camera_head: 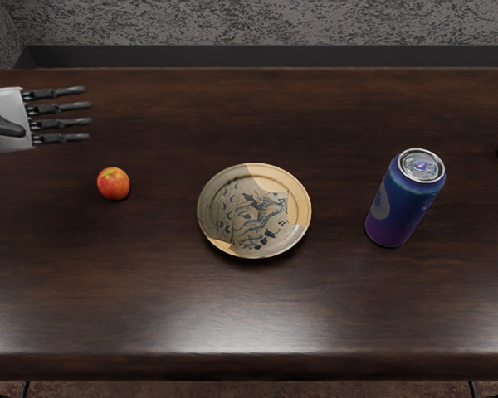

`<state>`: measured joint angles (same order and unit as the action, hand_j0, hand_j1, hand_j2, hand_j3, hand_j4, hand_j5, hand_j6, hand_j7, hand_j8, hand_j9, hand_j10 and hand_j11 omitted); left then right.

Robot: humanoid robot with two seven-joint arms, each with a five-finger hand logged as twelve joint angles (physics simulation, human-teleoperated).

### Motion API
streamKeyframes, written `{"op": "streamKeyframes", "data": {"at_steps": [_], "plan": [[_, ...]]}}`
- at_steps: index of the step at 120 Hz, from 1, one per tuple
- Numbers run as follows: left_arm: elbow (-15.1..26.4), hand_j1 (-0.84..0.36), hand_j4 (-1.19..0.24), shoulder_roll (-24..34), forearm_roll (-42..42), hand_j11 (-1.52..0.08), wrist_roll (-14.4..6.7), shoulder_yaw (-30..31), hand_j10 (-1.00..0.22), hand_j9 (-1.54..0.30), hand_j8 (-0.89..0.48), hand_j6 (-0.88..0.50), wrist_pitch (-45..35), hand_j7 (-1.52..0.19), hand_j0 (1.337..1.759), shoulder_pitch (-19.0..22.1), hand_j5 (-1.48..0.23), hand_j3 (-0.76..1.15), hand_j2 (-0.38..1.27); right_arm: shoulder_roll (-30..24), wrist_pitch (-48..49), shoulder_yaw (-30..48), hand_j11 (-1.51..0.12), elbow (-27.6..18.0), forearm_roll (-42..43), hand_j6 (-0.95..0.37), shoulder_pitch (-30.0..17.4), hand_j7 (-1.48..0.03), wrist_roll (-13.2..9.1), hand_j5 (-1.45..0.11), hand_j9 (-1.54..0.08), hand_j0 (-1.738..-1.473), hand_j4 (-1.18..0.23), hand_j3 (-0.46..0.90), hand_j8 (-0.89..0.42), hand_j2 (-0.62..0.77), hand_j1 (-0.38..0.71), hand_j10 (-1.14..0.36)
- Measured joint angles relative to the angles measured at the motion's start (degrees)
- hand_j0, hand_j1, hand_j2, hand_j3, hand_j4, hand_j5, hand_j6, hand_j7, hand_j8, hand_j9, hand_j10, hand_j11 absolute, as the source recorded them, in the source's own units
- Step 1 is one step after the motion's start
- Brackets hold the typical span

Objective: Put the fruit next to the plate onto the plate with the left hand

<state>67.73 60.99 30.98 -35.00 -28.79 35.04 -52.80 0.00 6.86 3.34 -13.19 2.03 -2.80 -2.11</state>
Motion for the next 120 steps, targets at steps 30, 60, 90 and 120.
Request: {"op": "streamKeyframes", "data": {"at_steps": [30, 60, 90, 120], "plan": [[-0.2, 0.33, -0.01, -3.5, -10.9, -0.02, 0.0, -0.5, -0.01, -0.02, -0.01, -0.01, 0.0, -0.02, 1.658, -3.2, -0.02, 0.00, 0.00, 0.0, 0.0, 0.0, -0.02, 0.0, 0.0, -0.01, 0.0, -0.02, 0.0, -0.02, -0.02, -1.658, -0.01, 0.00, -0.01, 0.00, -0.33, -0.01], [0.2, 0.33, -0.02, -10.6, -43.6, -0.02, 0.0, -1.6, -0.02, -0.02, -0.02, -0.02, 0.0, -0.02, 1.658, -11.4, -0.02, 0.00, 0.00, 0.0, 0.0, 0.0, -0.02, 0.0, 0.0, -0.01, 0.1, -0.02, 0.0, -0.02, -0.02, -1.658, -0.01, 0.00, -0.01, 0.00, -0.33, -0.01], [7.0, 0.32, -0.02, -17.6, -78.3, -0.03, 0.0, 1.2, -0.02, -0.03, -0.02, -0.02, -21.1, -0.03, 1.658, -11.6, -0.03, 0.00, 0.00, 0.0, 0.0, 0.0, -0.02, 0.0, 0.1, -0.01, 0.1, -0.02, 0.0, -0.02, -0.02, -1.658, -0.01, 0.00, -0.01, 0.00, -0.33, -0.01], [10.2, 0.32, -0.03, -24.1, -94.8, -0.03, 0.0, 12.8, -0.03, -0.03, -0.03, -0.03, -29.4, -0.03, 1.658, -12.2, -0.03, 0.00, 0.01, 0.0, 0.0, 0.0, -0.02, 0.0, 0.1, -0.01, 0.1, -0.02, 0.0, -0.02, -0.02, -1.658, -0.01, 0.00, -0.01, 0.00, -0.33, -0.01]]}}
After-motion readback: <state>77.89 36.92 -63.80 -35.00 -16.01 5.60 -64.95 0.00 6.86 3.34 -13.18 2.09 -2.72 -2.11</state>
